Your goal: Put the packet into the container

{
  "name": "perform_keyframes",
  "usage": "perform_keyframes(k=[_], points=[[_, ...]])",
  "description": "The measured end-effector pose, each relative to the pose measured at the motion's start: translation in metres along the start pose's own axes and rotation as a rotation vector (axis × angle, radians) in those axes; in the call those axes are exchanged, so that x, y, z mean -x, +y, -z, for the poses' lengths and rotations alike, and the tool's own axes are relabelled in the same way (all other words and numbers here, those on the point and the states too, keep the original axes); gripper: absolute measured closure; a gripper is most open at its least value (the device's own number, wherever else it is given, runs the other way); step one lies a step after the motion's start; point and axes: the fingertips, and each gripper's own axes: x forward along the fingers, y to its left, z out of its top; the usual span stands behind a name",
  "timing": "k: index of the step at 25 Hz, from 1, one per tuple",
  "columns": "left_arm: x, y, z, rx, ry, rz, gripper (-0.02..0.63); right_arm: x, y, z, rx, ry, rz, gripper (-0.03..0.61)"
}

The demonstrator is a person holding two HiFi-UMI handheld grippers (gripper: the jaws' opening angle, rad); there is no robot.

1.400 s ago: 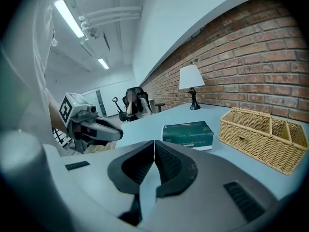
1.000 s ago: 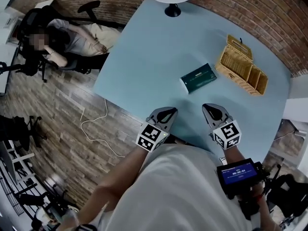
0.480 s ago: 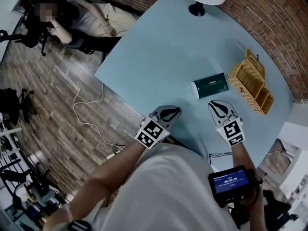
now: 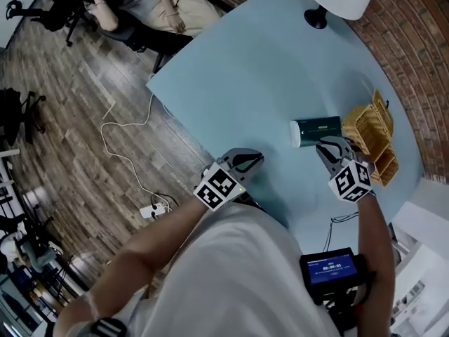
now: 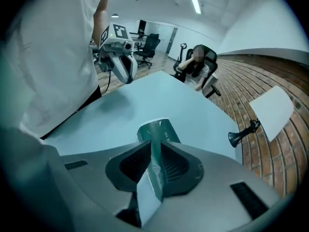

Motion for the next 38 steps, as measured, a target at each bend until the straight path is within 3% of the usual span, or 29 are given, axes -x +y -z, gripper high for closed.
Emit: perform_keyframes(k=[6, 10, 13, 19, 28, 38], points=[[0.005, 0.0, 0.005, 0.024, -0.008, -0.02, 0.592, -0.008, -0.004, 0.006, 0.14, 0.077, -0.114, 0.414], [0.008, -0.001, 0.006, 0.033, -0.009, -0.024, 0.592, -0.016, -0.009, 0.012, 0.191, 0.145, -0.175, 0.273], [0.009, -0.002, 0.005, 0.028, -0.007, -0.023, 0.592, -0.027, -0.01, 0.018, 0.246, 0.196, -0.229, 0.238], [0.013, 0.005, 0.002, 0.031, -0.012, -0.044, 0.592, -0.041, -0.013, 0.026, 0.344, 0.257, -0.308, 0.225], [0.016, 0.005, 0.008, 0.04, -0.007, -0.046, 0.591, -0.046, -0.017, 0.036, 0.396, 0.335, -0.359, 0.225], [0.019, 0.002, 0.005, 0.025, -0.009, -0.031, 0.592, -0.046, -0.017, 0.033, 0.379, 0.336, -0.403, 0.23]])
